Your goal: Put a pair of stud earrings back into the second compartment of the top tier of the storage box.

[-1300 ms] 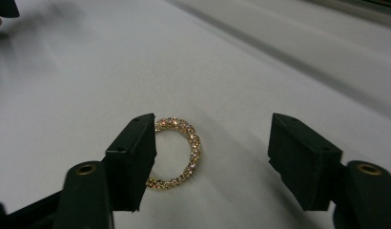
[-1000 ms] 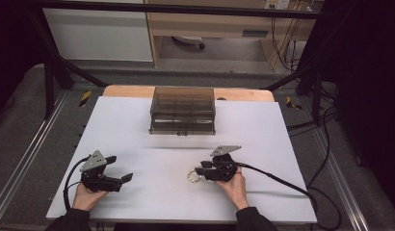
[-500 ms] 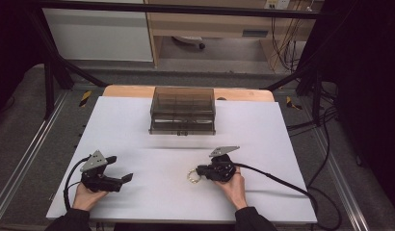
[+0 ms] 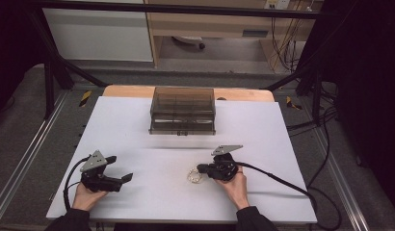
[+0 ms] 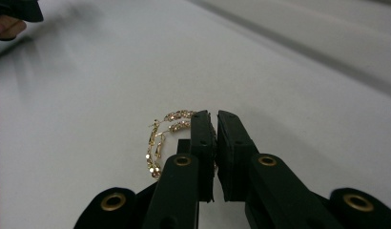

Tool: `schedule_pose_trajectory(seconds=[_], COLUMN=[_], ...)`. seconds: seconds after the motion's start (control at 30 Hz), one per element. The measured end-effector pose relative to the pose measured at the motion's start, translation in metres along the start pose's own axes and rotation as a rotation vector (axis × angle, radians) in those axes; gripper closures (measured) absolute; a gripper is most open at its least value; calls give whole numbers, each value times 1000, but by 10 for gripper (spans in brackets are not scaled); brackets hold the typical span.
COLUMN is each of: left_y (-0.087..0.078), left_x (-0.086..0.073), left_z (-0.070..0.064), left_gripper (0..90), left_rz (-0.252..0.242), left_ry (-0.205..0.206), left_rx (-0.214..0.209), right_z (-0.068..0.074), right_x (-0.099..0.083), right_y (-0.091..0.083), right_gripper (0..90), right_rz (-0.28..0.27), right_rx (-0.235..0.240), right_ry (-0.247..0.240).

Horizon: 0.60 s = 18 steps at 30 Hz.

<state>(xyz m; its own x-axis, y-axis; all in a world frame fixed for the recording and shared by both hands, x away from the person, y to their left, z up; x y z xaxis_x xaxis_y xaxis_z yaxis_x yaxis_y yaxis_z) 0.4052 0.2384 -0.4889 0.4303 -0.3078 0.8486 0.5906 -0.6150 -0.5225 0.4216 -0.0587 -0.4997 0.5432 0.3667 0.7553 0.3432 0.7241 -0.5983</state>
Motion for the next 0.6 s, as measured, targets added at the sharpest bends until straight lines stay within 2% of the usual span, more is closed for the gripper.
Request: schedule_pose_trajectory(seconds=[0.3, 0.6], left_y=[1, 1], left_x=[0, -1], left_z=[0, 0], left_gripper=[29, 28], left_rz=[3, 4], left_ry=[1, 1], left_rx=[-1, 0], right_z=[7, 8], right_x=[16, 31], right_y=[-17, -23], right_gripper=[862, 862], right_rz=[-46, -64], right_rx=[-11, -32], right_ry=[-15, -28])
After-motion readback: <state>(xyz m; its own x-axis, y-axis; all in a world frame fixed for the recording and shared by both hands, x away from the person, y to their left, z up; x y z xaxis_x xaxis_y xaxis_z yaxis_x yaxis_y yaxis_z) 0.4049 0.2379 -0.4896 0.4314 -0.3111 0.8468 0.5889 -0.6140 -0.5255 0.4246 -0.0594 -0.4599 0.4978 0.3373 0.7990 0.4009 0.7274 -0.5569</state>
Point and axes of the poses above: each handheld gripper's, and its own axes: y roughly forward along the jaws, x roughly out of its top, z roughly to its left, the point moved 9 cm from there along y, roughly forward along the jaws, and after that the axes turned 1 degree about -y, right-handed, at the moved point
